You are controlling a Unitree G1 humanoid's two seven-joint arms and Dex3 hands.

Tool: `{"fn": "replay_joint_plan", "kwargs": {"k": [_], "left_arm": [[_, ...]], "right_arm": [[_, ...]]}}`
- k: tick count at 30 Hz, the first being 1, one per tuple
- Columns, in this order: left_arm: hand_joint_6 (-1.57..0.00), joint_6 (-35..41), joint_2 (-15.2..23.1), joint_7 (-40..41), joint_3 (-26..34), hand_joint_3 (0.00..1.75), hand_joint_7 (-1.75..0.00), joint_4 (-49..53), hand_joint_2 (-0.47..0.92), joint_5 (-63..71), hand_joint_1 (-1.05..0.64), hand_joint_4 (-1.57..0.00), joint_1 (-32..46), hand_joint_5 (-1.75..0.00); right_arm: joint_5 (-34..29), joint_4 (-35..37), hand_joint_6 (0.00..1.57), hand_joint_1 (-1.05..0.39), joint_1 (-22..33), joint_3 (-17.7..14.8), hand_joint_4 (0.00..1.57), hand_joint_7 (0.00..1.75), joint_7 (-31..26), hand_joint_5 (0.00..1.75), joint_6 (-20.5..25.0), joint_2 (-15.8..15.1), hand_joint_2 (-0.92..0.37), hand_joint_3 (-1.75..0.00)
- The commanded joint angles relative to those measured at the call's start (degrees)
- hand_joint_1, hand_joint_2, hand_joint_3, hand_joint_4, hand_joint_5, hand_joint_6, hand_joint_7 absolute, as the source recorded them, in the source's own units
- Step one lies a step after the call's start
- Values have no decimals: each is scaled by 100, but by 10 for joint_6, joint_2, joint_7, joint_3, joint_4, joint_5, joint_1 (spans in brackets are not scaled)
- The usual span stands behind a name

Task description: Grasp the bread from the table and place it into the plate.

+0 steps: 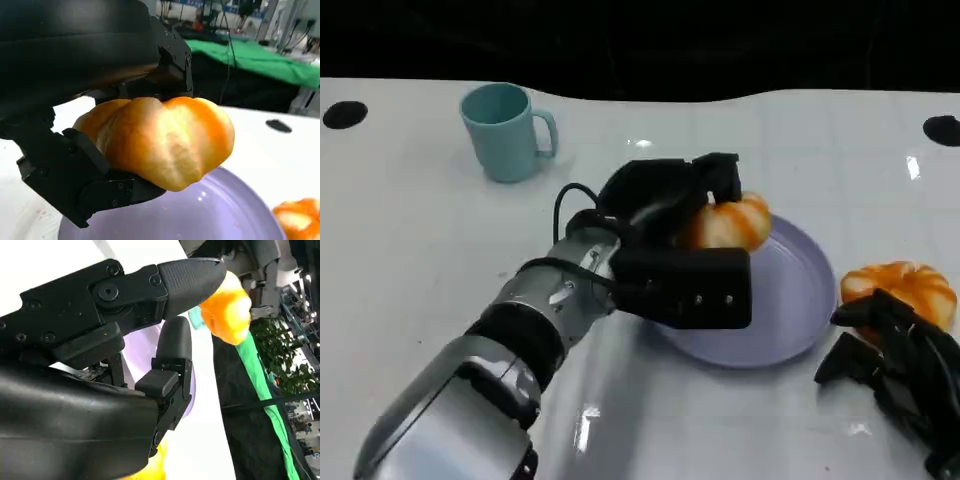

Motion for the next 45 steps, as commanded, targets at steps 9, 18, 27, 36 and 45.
{"fn": "replay_joint_plan", "kwargs": {"k": [9,18,27,36,45], "left_arm": [[-76,3,1,-96,3,35,-43,22,89,-16,-28,-59,-32,-148],[-38,8,10,-133,-10,43,-10,21,92,0,-54,-23,-41,-69],[-5,22,20,-153,-32,85,-16,16,92,20,-102,0,-50,-18],[-9,8,30,-165,-16,85,-16,2,92,2,-101,-4,-46,-20],[-19,-3,35,-163,-6,79,-18,-7,92,-9,-98,-10,-40,-26]], "right_arm": [[4,-23,61,-55,21,-1,64,124,-10,157,38,-1,-92,-19],[2,-33,61,-54,26,0,64,124,-14,156,43,1,-92,-18],[-2,-24,63,-55,19,-1,66,125,-16,158,36,-1,-92,-18],[3,-23,61,-55,18,-4,65,125,-10,158,41,-2,-92,-18],[3,-21,62,-55,18,-4,65,123,-7,157,41,-3,-92,-18]]}}
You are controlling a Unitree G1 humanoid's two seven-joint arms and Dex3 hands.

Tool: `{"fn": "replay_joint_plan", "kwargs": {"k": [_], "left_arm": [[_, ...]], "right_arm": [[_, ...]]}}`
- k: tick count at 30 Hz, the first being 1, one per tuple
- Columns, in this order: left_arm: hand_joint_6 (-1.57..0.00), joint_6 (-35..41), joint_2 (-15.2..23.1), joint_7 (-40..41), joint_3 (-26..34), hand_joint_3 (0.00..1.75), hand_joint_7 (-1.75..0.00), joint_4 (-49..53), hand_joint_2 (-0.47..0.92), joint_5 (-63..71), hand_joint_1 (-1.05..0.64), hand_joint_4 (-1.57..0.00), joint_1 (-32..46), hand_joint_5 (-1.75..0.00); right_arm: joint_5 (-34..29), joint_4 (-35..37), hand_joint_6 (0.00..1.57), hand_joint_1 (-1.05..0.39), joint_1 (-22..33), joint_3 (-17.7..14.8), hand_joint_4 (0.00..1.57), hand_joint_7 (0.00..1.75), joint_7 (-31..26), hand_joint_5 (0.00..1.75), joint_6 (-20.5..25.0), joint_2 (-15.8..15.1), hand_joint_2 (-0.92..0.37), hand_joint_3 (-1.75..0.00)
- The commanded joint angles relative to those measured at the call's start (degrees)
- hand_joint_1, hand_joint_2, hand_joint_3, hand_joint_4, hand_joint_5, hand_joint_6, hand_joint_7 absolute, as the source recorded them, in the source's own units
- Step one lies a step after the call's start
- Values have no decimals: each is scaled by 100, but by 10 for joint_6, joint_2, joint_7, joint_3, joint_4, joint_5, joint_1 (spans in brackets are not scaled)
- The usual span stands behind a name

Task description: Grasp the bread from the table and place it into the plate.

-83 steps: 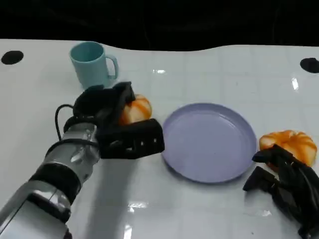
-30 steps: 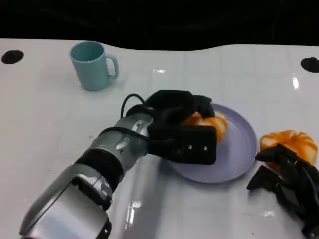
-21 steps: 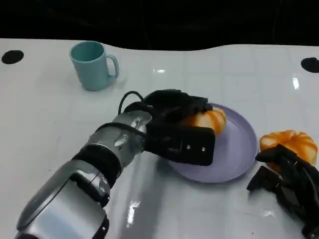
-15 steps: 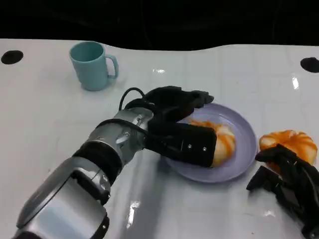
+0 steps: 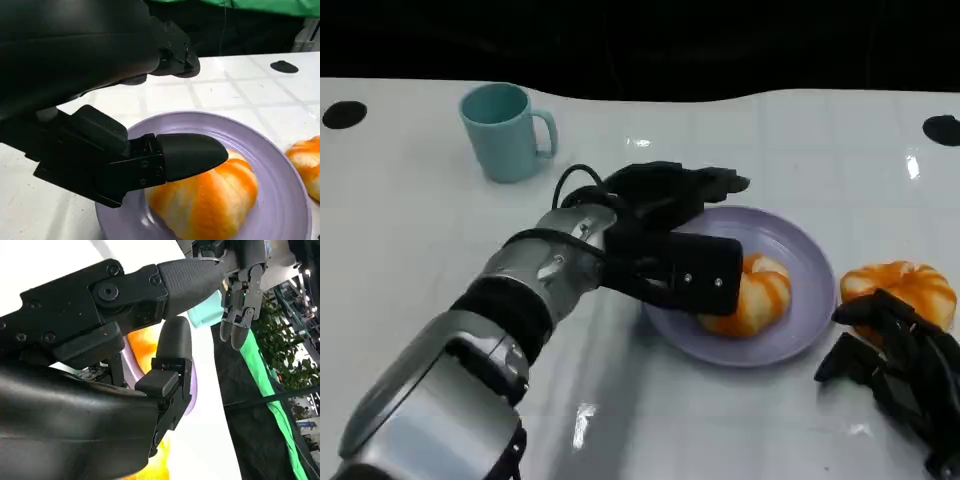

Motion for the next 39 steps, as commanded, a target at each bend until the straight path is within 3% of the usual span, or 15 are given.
{"fn": "replay_joint_plan", "kwargs": {"k": [1,6,10,13,15,19,23,26,27,28,31,34,36,38,39], "left_arm": [[-19,-3,7,-3,3,79,-18,-5,92,-4,-98,-10,-7,-26],[-23,-82,36,-53,87,66,-17,-57,92,-114,-91,-15,50,-33],[-24,-90,41,-78,101,64,-16,-71,92,-137,-90,-15,62,-35],[-27,-95,42,-171,165,58,-16,-126,92,-251,-87,-18,123,-39],[-35,-93,39,-224,211,43,-15,-181,92,-338,-75,-25,180,-61],[-45,-39,35,-285,260,33,-17,-299,92,-451,-61,-37,273,-77],[-52,56,32,-318,285,31,-20,-388,92,-523,-62,-43,326,-82],[-53,87,33,-321,288,31,-20,-417,92,-530,-63,-43,337,-83],[-53,133,26,-333,310,31,-20,-437,92,-580,-63,-43,353,-83],[-65,169,21,-342,326,29,-23,-453,92,-619,-61,-53,366,-85],[-78,273,7,-363,371,29,-27,-488,92,-727,-57,-68,398,-89],[-85,316,8,-366,382,38,-35,-510,92,-752,-60,-70,414,-111],[-86,342,2,-359,393,39,-37,-528,92,-770,-61,-69,438,-115],[-79,369,-7,-350,403,40,-98,-552,92,-790,-60,-75,474,-151],[-74,378,-10,-346,406,40,-119,-565,92,-796,-60,-77,490,-162]], "right_arm": [[1,7,62,-55,8,-3,65,123,-1,157,8,-5,-92,-18],[3,5,62,-54,9,-3,65,123,-1,157,10,-3,-92,-18],[5,6,61,-54,9,-4,64,123,4,157,10,-3,-92,-19],[-5,16,62,-53,9,-3,66,123,0,156,-14,-3,-92,-21],[-8,25,60,-52,8,-1,65,123,8,157,-29,-5,-92,-26],[-8,32,60,-53,7,0,66,123,9,159,-41,-4,-92,-27],[-11,29,62,-54,7,2,67,124,-3,159,-37,-4,-92,-24],[-11,28,62,-55,8,3,67,123,-5,159,-37,-4,-92,-24],[-12,26,62,-55,9,5,67,123,-6,159,-35,-4,-92,-23],[-12,23,61,-54,10,6,66,123,-6,158,-33,-4,-92,-24],[-8,22,62,-54,10,6,66,123,-2,158,-31,-2,-92,-24],[-2,24,61,-53,9,4,65,122,6,158,-29,-2,-92,-24],[-1,23,61,-53,9,3,65,122,7,158,-24,-2,-92,-24],[0,23,62,-54,8,2,67,120,6,156,-20,-2,-92,-22],[-1,23,62,-54,8,1,67,119,7,156,-21,-2,-92,-22]]}}
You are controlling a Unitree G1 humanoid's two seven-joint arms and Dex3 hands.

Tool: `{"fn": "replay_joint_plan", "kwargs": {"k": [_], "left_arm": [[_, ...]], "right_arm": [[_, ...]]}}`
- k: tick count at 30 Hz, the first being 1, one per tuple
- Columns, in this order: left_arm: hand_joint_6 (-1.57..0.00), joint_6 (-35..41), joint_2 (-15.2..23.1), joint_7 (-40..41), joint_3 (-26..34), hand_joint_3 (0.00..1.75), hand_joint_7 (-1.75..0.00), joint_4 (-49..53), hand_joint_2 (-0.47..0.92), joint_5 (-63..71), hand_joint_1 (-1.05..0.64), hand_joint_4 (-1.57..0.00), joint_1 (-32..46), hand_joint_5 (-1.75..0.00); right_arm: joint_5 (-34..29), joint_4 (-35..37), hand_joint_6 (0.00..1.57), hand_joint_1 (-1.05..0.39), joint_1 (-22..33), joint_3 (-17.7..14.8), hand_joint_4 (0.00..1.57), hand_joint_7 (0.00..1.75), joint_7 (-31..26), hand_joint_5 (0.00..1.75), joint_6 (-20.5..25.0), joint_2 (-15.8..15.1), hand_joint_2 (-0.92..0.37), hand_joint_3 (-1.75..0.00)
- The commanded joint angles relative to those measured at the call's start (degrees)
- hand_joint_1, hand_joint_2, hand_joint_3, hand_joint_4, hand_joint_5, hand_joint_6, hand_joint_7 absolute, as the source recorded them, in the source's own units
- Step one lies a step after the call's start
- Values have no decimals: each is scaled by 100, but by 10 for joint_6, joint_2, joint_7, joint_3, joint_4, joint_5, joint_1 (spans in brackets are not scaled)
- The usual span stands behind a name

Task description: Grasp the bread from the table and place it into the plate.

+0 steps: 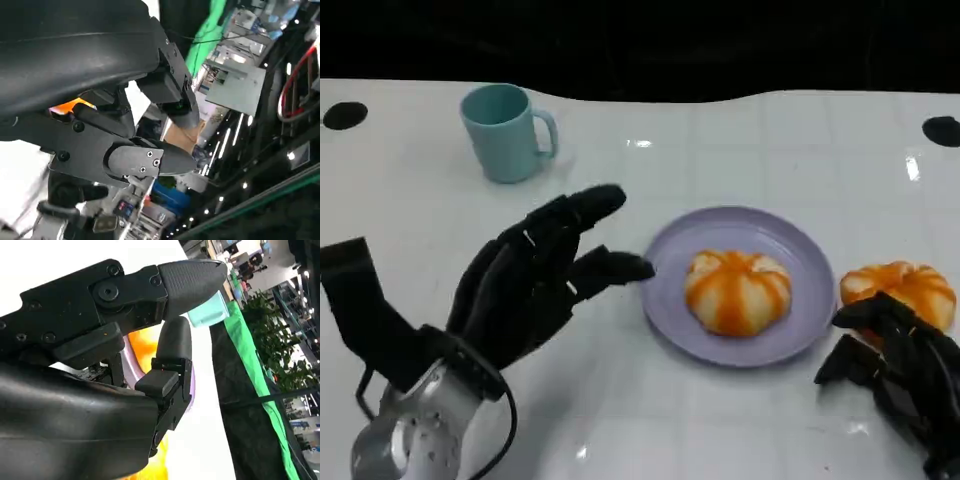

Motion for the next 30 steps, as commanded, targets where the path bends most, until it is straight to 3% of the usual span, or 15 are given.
{"fn": "replay_joint_plan", "kwargs": {"k": [1,3,6,18,21,30], "left_arm": [[-72,44,-13,23,20,41,-131,-58,92,-33,-59,-78,74,-168],[-67,47,-23,29,24,41,-155,-79,92,-36,-57,-83,104,-173],[-67,44,-32,35,24,41,-171,-94,92,-31,-57,-88,126,-174],[-71,40,-38,24,18,35,-172,-92,92,-24,-56,-93,174,-175],[-71,34,-35,29,19,32,-174,-87,92,-15,-55,-93,179,-175],[-72,10,-35,25,19,31,-175,-72,92,5,-55,-93,178,-175]], "right_arm": [[0,3,63,-54,9,-2,67,119,1,155,9,-4,-92,-22],[-1,4,64,-54,9,-2,68,119,1,156,8,-4,-92,-22],[-4,1,65,-55,10,0,68,119,-3,156,10,-4,-92,-22],[-1,-20,65,-55,18,0,68,119,-18,155,24,2,-92,-19],[10,-27,65,-54,18,-4,68,118,-15,154,46,4,-92,-16],[0,-31,63,-55,22,-2,66,121,-11,157,29,3,-92,-19]]}}
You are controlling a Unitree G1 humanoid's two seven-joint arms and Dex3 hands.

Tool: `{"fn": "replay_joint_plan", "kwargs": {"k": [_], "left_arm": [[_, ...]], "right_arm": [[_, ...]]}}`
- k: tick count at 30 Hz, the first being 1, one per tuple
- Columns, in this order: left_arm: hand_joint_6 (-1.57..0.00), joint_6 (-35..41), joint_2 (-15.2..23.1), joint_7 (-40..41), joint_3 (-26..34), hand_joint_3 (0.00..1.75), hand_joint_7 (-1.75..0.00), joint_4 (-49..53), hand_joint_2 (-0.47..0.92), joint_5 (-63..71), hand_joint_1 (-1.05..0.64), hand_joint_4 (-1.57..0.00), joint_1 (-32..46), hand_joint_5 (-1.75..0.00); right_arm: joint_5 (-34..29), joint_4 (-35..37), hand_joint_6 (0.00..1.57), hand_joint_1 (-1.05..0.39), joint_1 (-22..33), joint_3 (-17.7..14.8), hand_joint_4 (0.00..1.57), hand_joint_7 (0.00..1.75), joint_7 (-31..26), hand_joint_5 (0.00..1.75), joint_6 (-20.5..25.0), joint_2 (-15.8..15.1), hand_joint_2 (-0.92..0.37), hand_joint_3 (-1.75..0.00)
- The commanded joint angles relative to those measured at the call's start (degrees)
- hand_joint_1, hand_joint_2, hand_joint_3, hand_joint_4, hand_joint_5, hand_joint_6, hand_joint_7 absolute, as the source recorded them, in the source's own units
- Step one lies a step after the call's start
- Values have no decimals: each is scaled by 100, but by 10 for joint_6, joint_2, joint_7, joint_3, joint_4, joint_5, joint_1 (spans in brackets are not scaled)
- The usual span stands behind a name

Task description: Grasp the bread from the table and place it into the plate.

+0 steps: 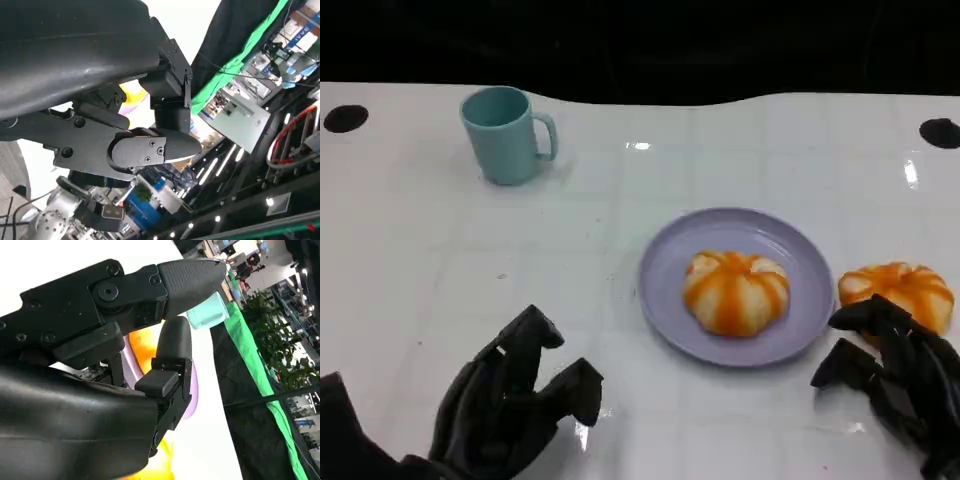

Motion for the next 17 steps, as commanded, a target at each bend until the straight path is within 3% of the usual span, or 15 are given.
{"fn": "replay_joint_plan", "kwargs": {"k": [1,17], "left_arm": [[-72,-9,7,8,3,31,-175,1,92,16,-55,-93,2,-175],[-71,-18,6,5,5,32,-175,17,92,31,-57,-93,-5,-175]], "right_arm": [[-2,6,64,-55,7,-2,67,119,1,157,-10,-3,-92,-19],[7,-2,62,-53,9,-5,64,120,4,157,11,-4,-92,-18]]}}
